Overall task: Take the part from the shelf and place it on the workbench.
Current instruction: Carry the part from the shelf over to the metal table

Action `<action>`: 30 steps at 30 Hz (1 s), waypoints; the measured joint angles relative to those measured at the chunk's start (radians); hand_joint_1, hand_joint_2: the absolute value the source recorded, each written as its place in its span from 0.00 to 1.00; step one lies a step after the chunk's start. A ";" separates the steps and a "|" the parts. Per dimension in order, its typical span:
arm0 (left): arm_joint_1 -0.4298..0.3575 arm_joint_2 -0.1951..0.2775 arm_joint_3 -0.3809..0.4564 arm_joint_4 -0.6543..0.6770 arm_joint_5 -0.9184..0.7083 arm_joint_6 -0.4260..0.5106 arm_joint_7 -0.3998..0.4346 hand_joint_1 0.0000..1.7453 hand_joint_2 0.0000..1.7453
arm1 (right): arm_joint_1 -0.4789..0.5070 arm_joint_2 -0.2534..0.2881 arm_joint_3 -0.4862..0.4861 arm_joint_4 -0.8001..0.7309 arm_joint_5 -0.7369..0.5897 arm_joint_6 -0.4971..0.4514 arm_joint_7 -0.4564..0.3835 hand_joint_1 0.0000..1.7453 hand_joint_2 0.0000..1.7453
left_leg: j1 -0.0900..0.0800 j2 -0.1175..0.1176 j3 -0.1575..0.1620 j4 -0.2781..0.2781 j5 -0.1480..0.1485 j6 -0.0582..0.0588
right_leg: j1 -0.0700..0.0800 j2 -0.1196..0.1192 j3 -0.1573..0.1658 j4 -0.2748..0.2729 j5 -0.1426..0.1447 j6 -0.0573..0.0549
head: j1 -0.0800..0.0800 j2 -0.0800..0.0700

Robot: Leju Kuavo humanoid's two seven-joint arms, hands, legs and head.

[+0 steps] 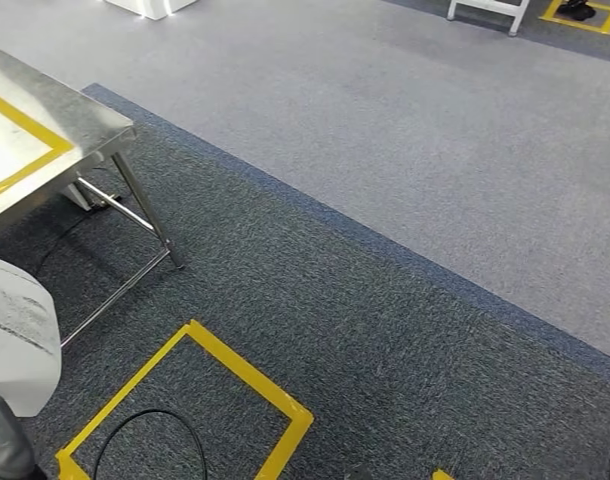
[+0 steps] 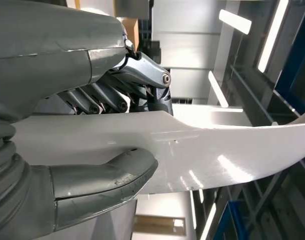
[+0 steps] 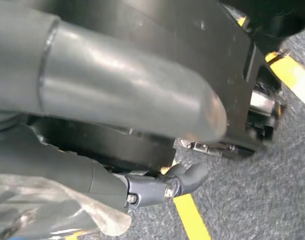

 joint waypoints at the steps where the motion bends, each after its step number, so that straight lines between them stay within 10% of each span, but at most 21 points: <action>1: -0.002 0.000 0.000 0.000 0.001 0.000 0.000 1.00 1.00 | 0.002 0.000 0.000 0.000 0.000 0.000 0.000 0.00 0.00 | 0.002 0.019 -0.030 0.063 -0.028 -0.004 | 0.001 -0.016 0.001 0.000 -0.002 -0.002 | -0.002 0.000; 4: -0.002 0.000 0.001 0.000 0.002 0.000 0.000 1.00 1.00 | 0.004 0.000 0.000 0.000 0.001 0.001 0.002 0.00 0.00 | 0.006 0.036 -0.054 0.114 -0.020 -0.008 | 0.004 -0.062 0.007 0.001 -0.010 -0.003 | -0.003 0.000; 7: -0.003 0.000 0.001 0.000 0.002 0.000 0.000 1.00 1.00 | 0.005 0.000 0.000 0.000 0.001 0.000 0.002 0.00 0.00 | 0.000 0.093 0.035 -0.064 0.064 0.000 | 0.008 -0.096 0.019 0.002 -0.022 0.005 | -0.004 0.000; 9: -0.004 0.000 0.001 0.000 0.002 0.000 0.000 1.00 1.00 | 0.005 0.000 -0.001 0.000 0.001 0.000 0.002 0.00 0.00 | -0.009 0.127 0.059 -0.120 0.070 0.012 | 0.014 -0.115 0.024 0.001 -0.028 0.014 | -0.002 0.000; 11: -0.003 0.000 0.002 0.000 0.002 0.000 0.000 1.00 1.00 | 0.005 0.000 -0.001 -0.001 0.002 -0.001 0.004 0.00 0.00 | -0.010 0.107 0.057 -0.125 0.070 0.026 | 0.016 -0.135 0.032 -0.002 -0.034 0.025 | 0.000 0.000; 14: -0.001 -0.003 0.002 0.000 -0.001 -0.002 0.000 1.00 1.00 | 0.003 0.000 -0.002 -0.004 0.003 -0.001 0.006 0.00 0.00 | -0.002 0.071 0.064 -0.137 0.076 0.045 | 0.012 -0.076 0.010 0.056 -0.078 0.042 | 0.005 0.000; 18: -0.001 -0.005 0.001 0.003 -0.007 -0.006 0.000 1.00 1.00 | 0.004 0.000 -0.005 -0.004 0.006 0.000 0.006 0.00 0.00 | -0.002 0.018 0.062 -0.136 0.077 0.053 | 0.010 -0.010 -0.120 0.289 -0.156 0.045 | 0.010 0.000; 22: -0.001 -0.005 0.000 0.004 -0.002 -0.011 0.000 1.00 1.00 | 0.003 0.000 -0.009 -0.004 0.012 0.000 0.004 0.00 0.00 | -0.003 -0.042 0.064 -0.132 0.076 0.049 | 0.006 0.031 -0.056 0.099 -0.023 0.035 | 0.010 0.000; 26: 0.000 -0.005 0.000 0.003 0.001 -0.017 0.000 1.00 1.00 | 0.002 0.000 -0.010 -0.004 0.016 0.001 0.006 0.00 0.00 | -0.001 -0.086 0.054 -0.131 0.081 0.024 | 0.004 0.056 -0.011 0.007 -0.003 0.018 | 0.009 0.000; 30: 0.001 -0.004 0.000 0.003 0.002 -0.017 0.000 1.00 1.00 | 0.001 0.003 -0.013 -0.005 0.019 0.001 0.007 0.00 0.00 | -0.002 0.000 0.010 -0.033 0.021 0.004 | 0.002 0.004 0.001 -0.004 0.003 -0.005 | 0.001 0.000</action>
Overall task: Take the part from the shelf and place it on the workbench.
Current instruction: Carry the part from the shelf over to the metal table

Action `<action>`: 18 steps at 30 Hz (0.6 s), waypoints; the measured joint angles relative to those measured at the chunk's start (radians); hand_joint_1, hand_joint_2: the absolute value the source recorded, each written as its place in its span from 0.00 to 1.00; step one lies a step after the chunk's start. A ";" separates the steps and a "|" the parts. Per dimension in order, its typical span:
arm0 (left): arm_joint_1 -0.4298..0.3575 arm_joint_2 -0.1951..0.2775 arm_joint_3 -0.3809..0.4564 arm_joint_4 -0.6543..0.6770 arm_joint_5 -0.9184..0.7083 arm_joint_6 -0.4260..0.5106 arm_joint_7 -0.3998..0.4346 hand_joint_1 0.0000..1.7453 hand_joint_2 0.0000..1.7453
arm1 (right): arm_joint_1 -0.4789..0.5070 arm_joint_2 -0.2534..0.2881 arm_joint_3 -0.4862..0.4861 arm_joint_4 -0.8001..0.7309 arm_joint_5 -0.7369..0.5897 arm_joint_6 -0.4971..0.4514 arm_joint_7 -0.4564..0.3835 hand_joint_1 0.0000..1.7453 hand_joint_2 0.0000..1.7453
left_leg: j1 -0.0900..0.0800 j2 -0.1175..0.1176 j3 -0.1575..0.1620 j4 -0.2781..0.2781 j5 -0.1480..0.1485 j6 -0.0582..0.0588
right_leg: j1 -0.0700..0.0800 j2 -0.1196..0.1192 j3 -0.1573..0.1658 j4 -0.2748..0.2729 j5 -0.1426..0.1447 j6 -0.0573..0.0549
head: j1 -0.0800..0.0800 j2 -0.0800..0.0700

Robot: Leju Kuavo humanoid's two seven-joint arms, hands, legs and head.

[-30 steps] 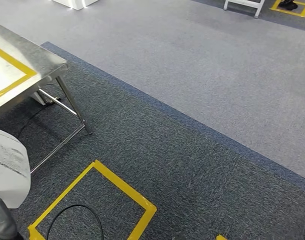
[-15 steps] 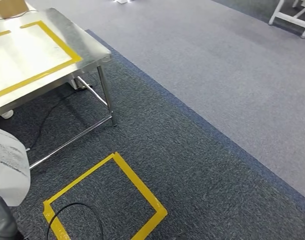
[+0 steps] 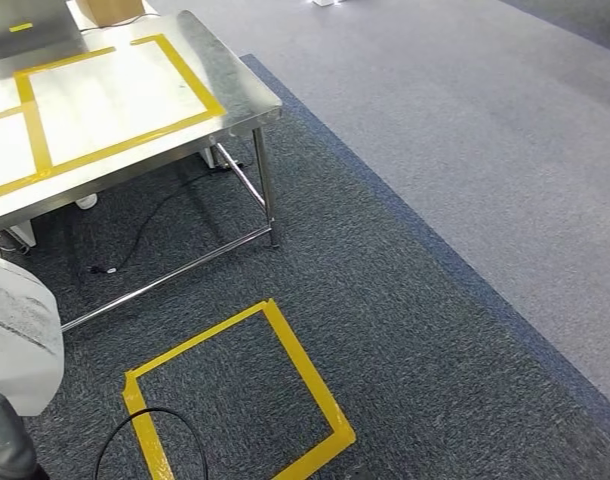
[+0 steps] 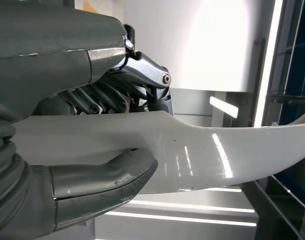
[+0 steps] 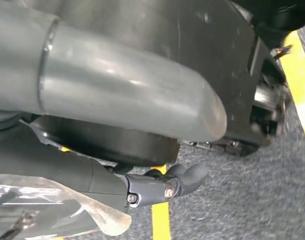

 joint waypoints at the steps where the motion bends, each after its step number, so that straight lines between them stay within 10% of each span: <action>1: -0.001 0.000 0.000 0.000 0.000 0.000 0.000 1.00 1.00 | 0.001 0.000 -0.001 0.000 0.001 0.000 0.000 0.00 0.00 | 0.001 0.020 -0.030 0.066 -0.033 -0.005 | 0.001 -0.015 0.001 0.000 -0.002 -0.003 | -0.003 0.000; 4: -0.001 0.001 0.001 0.001 0.000 0.000 0.000 1.00 1.00 | 0.003 0.000 -0.004 0.000 0.003 0.001 -0.001 0.00 0.00 | 0.008 0.033 -0.079 0.174 -0.060 -0.013 | 0.003 -0.061 0.006 0.001 -0.010 -0.003 | -0.003 0.000; 9: -0.001 0.002 0.001 0.001 -0.001 -0.002 0.000 1.00 1.00 | 0.003 0.000 -0.005 0.000 0.008 0.002 -0.003 0.00 0.00 | -0.004 0.126 0.049 -0.080 0.050 0.007 | 0.011 -0.117 0.024 0.001 -0.032 0.015 | -0.002 0.000; 12: 0.001 0.002 0.001 0.001 0.000 -0.009 0.000 1.00 1.00 | 0.002 0.000 -0.006 -0.001 0.011 0.001 -0.003 0.00 0.00 | -0.008 0.106 0.049 -0.092 0.047 0.028 | 0.014 -0.140 0.039 -0.001 -0.042 0.031 | 0.001 0.000; 14: 0.001 0.001 0.001 0.001 0.000 -0.013 0.000 1.00 1.00 | 0.002 0.000 -0.007 -0.002 0.012 0.001 -0.005 0.00 0.00 | -0.002 0.081 0.050 -0.098 0.051 0.040 | 0.010 -0.095 0.026 0.034 -0.070 0.042 | 0.004 0.000; 18: 0.000 0.000 0.000 0.001 -0.001 -0.014 0.000 1.00 1.00 | 0.002 -0.001 -0.011 -0.003 0.007 0.000 -0.012 0.00 0.00 | 0.001 0.034 0.049 -0.100 0.052 0.051 | 0.006 -0.016 -0.103 0.273 -0.164 0.048 | 0.012 0.000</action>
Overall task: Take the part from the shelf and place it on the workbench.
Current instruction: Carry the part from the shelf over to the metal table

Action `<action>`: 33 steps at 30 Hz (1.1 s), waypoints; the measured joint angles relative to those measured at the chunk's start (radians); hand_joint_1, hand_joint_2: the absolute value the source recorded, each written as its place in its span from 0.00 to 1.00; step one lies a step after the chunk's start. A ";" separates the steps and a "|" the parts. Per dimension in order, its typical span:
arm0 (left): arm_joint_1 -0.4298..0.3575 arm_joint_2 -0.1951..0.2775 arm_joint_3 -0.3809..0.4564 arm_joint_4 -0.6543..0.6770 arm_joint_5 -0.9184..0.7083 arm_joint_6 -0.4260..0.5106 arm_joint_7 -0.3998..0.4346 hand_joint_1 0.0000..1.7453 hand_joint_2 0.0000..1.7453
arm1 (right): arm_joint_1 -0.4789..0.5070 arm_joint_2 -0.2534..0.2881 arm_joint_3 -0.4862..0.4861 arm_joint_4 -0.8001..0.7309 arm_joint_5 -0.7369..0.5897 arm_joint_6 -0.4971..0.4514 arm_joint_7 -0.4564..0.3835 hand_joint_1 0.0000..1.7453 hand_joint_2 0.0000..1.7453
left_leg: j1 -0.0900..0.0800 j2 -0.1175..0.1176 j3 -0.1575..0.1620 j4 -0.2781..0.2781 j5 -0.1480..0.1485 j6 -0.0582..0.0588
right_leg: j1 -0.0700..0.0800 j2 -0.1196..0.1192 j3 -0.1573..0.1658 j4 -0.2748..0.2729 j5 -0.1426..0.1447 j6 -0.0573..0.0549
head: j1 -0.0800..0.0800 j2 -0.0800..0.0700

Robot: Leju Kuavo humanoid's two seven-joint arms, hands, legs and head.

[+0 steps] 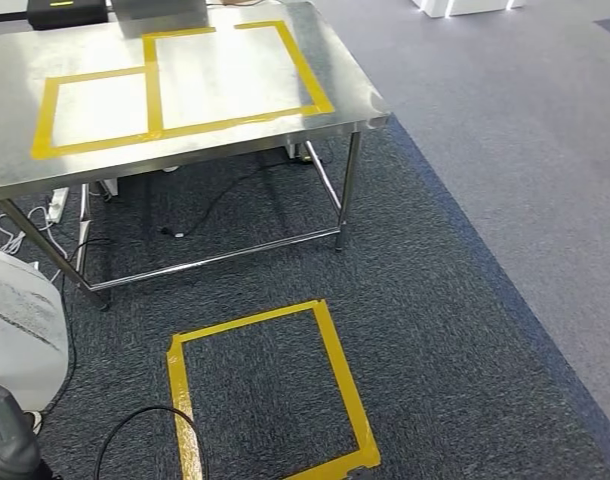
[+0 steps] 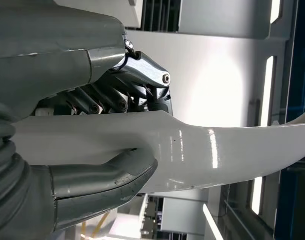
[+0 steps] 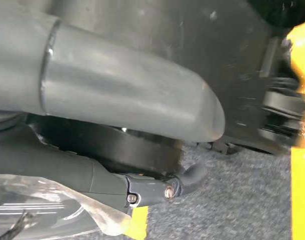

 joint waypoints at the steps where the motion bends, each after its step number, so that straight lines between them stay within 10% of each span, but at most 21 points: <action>1: 0.001 0.000 0.000 0.000 0.000 0.001 0.000 1.00 1.00 | 0.000 0.000 -0.003 0.000 -0.006 -0.001 -0.004 0.00 0.00 | 0.000 -0.010 0.001 0.000 0.000 0.001 | 0.000 0.002 -0.016 0.016 0.010 -0.001 | 0.000 0.000; 6: 0.004 0.000 0.000 0.000 -0.010 0.018 0.000 1.00 1.00 | -0.002 -0.001 -0.023 0.000 -0.024 -0.010 -0.011 0.00 0.00 | -0.004 -0.040 0.008 0.004 -0.006 -0.011 | 0.000 0.017 0.076 -0.244 0.162 -0.015 | 0.000 0.000; 11: 0.005 0.001 0.000 -0.002 -0.012 0.021 0.000 1.00 1.00 | -0.004 0.001 -0.031 0.000 -0.026 -0.013 -0.011 0.00 0.00 | -0.002 -0.032 -0.006 0.031 -0.026 -0.039 | -0.003 0.014 0.092 -0.273 0.172 -0.037 | -0.004 0.000; 15: 0.006 0.001 0.001 -0.002 -0.012 0.022 0.000 1.00 1.00 | -0.002 0.002 -0.034 0.000 -0.026 -0.013 -0.011 0.00 0.00 | 0.006 -0.004 -0.105 0.259 -0.138 -0.059 | -0.004 -0.004 0.094 -0.275 0.170 -0.047 | -0.011 0.000; 18: 0.007 0.002 0.001 -0.002 -0.012 0.022 0.000 1.00 1.00 | -0.002 0.002 -0.035 0.000 -0.027 -0.013 -0.011 0.00 0.00 | 0.011 -0.001 -0.081 0.216 -0.085 -0.063 | -0.004 -0.010 0.100 -0.274 0.166 -0.044 | -0.011 0.000; 22: 0.007 0.002 0.001 -0.002 -0.002 0.023 0.000 1.00 1.00 | -0.003 0.001 -0.041 0.000 -0.027 -0.012 -0.005 0.00 0.00 | 0.009 0.009 0.018 0.011 -0.018 -0.050 | 0.002 -0.012 0.106 -0.271 0.156 -0.026 | -0.011 0.000; 26: 0.008 0.000 0.002 -0.004 0.000 0.027 0.000 1.00 1.00 | -0.005 0.001 -0.044 0.000 -0.021 -0.014 -0.001 0.00 0.00 | 0.008 0.006 0.024 -0.002 -0.020 -0.022 | -0.001 -0.011 0.098 -0.256 0.142 -0.003 | -0.008 0.000; 30: 0.007 -0.001 0.002 -0.005 -0.001 0.035 0.000 1.00 1.00 | -0.005 0.000 -0.049 0.000 -0.016 -0.013 -0.001 0.00 0.00 | 0.007 0.006 0.027 -0.006 -0.023 -0.005 | -0.002 0.000 -0.035 -0.016 0.044 0.004 | -0.004 0.000; 33: 0.008 -0.001 0.002 -0.005 0.001 0.041 0.000 1.00 1.00 | -0.004 0.000 -0.051 0.000 -0.015 -0.012 -0.001 0.00 0.00 | 0.004 0.001 0.036 -0.005 -0.029 -0.004 | -0.002 0.001 -0.056 -0.018 0.096 -0.001 | -0.003 0.000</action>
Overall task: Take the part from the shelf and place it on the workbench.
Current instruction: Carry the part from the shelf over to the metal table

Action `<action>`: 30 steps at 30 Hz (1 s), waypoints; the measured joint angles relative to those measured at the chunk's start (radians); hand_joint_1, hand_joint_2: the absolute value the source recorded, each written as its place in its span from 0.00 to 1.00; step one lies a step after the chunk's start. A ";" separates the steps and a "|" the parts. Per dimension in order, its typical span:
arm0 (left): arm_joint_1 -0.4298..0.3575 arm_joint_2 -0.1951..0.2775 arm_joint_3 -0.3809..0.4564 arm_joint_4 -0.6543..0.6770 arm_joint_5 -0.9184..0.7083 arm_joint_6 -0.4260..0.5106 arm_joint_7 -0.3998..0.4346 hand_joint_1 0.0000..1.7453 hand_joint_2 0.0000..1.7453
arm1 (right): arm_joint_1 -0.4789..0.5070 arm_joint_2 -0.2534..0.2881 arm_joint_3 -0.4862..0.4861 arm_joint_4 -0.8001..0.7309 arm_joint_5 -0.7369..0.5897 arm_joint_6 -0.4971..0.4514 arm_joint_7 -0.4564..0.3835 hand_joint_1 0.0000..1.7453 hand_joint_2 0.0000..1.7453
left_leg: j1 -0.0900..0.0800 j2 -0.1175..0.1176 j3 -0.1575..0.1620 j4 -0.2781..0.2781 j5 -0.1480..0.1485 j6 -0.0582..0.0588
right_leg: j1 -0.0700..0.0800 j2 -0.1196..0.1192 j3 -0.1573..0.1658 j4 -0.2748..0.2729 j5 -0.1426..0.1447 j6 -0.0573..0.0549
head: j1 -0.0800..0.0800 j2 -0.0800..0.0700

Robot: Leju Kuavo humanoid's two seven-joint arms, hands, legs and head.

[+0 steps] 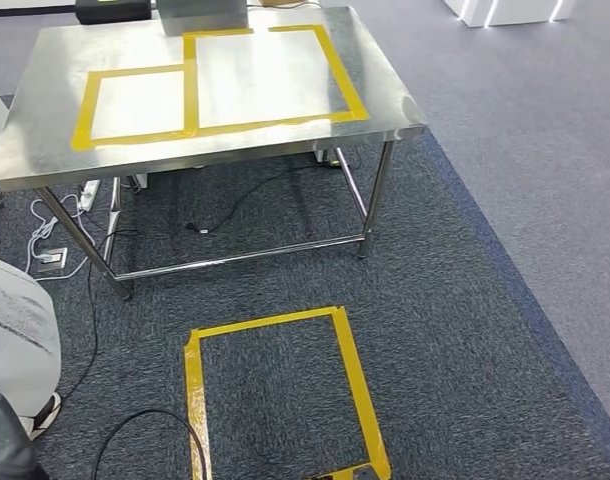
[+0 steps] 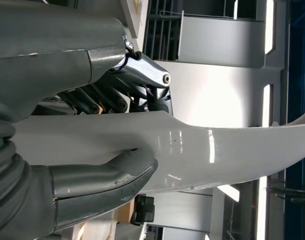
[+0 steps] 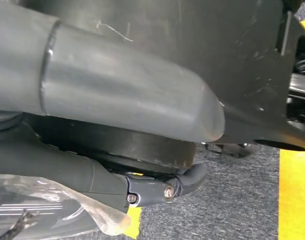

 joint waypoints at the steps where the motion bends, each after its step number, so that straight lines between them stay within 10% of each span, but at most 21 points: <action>1: 0.000 0.000 0.000 0.000 0.000 0.000 0.000 1.00 1.00 | 0.000 0.000 0.000 0.000 0.000 0.000 0.000 0.00 0.00 | -0.001 -0.002 0.005 0.000 -0.004 -0.002 | 0.000 0.001 0.030 -0.071 0.043 -0.005 | 0.000 0.000; 4: 0.000 -0.001 0.000 -0.001 0.001 -0.001 0.000 1.00 1.00 | -0.002 -0.001 -0.004 0.000 0.002 0.000 0.000 0.00 0.00 | -0.005 -0.006 0.012 0.003 -0.016 -0.015 | 0.005 0.005 0.108 -0.232 0.094 -0.018 | -0.001 0.000; 9: -0.002 -0.001 0.000 -0.006 0.000 -0.007 0.000 1.00 1.00 | -0.001 0.000 -0.010 0.000 0.008 0.006 0.000 0.00 0.00 | 0.000 -0.004 0.002 0.042 -0.044 -0.043 | 0.001 0.004 0.134 -0.256 0.085 -0.039 | -0.004 0.000; 12: -0.001 0.000 0.000 -0.007 0.001 -0.012 0.000 1.00 1.00 | -0.001 0.001 -0.014 0.000 0.012 0.013 0.002 0.00 0.00 | 0.004 -0.002 -0.096 0.229 -0.119 -0.058 | -0.001 -0.001 0.153 -0.259 0.071 -0.047 | -0.007 0.000; 14: -0.001 0.001 0.000 -0.007 0.001 -0.013 0.000 1.00 1.00 | 0.000 0.001 -0.016 0.000 0.013 0.015 0.005 0.00 0.00 | 0.005 -0.001 -0.141 0.289 -0.113 -0.061 | -0.001 -0.001 0.168 -0.259 0.058 -0.046 | -0.007 0.000; 18: -0.001 0.002 0.000 -0.007 0.001 -0.014 0.000 1.00 1.00 | 0.000 0.001 -0.017 0.001 0.015 0.016 0.007 0.00 0.00 | 0.002 0.004 -0.068 0.079 0.026 -0.048 | 0.001 0.001 0.203 -0.259 0.025 -0.033 | -0.008 0.000; 23: 0.000 0.001 -0.001 -0.008 0.002 -0.020 0.000 1.00 1.00 | -0.002 0.001 -0.019 0.001 0.017 0.018 0.007 0.00 0.00 | 0.001 0.001 -0.033 0.016 0.011 -0.014 | 0.005 -0.001 0.226 -0.249 0.009 -0.003 | -0.003 0.000; 28: -0.002 0.000 -0.001 -0.008 0.004 -0.028 0.000 1.00 1.00 | -0.005 0.001 -0.022 0.001 0.019 0.021 0.007 0.00 0.00 | 0.001 0.001 0.000 0.012 -0.017 0.005 | 0.005 0.001 0.048 0.014 -0.079 0.010 | 0.006 0.000; 30: -0.002 0.000 -0.001 -0.008 0.004 -0.029 0.000 1.00 1.00 | -0.003 0.001 -0.023 0.001 0.019 0.021 0.007 0.00 0.00 | -0.001 -0.001 0.018 0.012 -0.033 0.005 | 0.006 0.001 0.010 0.014 -0.053 0.006 | 0.006 0.000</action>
